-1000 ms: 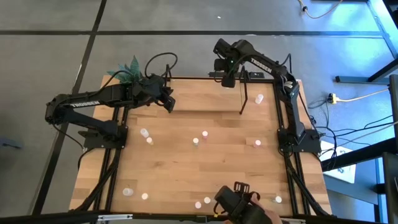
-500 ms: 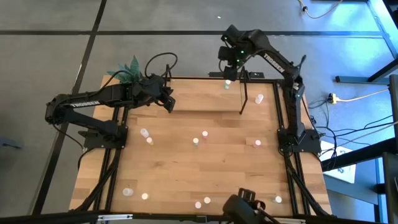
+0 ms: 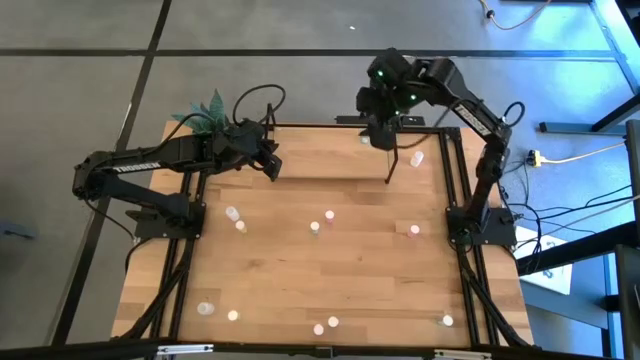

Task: Pick and place medicine bottles onto shelf by color
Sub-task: Put the top left pink pill bottle on the shelf

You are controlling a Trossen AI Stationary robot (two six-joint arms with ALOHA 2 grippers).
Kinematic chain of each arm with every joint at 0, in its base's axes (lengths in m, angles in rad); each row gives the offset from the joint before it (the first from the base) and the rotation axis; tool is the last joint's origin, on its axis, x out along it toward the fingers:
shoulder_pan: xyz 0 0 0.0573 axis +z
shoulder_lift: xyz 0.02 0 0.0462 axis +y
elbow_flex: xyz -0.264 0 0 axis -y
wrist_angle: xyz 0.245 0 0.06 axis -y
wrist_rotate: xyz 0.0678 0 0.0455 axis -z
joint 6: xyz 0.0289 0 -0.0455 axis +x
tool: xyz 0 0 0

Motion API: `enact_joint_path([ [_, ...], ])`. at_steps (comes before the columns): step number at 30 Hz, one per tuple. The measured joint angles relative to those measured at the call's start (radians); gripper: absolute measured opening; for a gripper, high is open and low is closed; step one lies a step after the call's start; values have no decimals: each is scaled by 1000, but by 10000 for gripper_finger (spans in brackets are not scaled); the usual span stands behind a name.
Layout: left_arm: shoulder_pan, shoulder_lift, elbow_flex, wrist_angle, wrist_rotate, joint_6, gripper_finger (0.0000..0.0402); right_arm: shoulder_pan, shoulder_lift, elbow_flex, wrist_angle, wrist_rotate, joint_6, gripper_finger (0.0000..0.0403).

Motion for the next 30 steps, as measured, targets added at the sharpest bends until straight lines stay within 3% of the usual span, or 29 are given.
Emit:
enact_joint_path([
  [7, 0, 0, 0, 0, 0, 0, 66, 138, -5, -1, -18, -35, 37, 240],
  [14, 0, 0, 0, 0, 0, 0, 66, 254, -10, -2, -24, 165, 156, 240],
  [19, 0, 0, 0, 2, 3, -2, 66, 305, -12, -2, -32, 186, 221, 240],
  [25, -42, 0, 0, -2, 158, 94, 66, 355, -15, -72, -10, 186, 285, 240],
  [30, -122, -1, 0, -4, 214, 157, 66, 400, -15, -170, 44, 224, 322, 240],
])
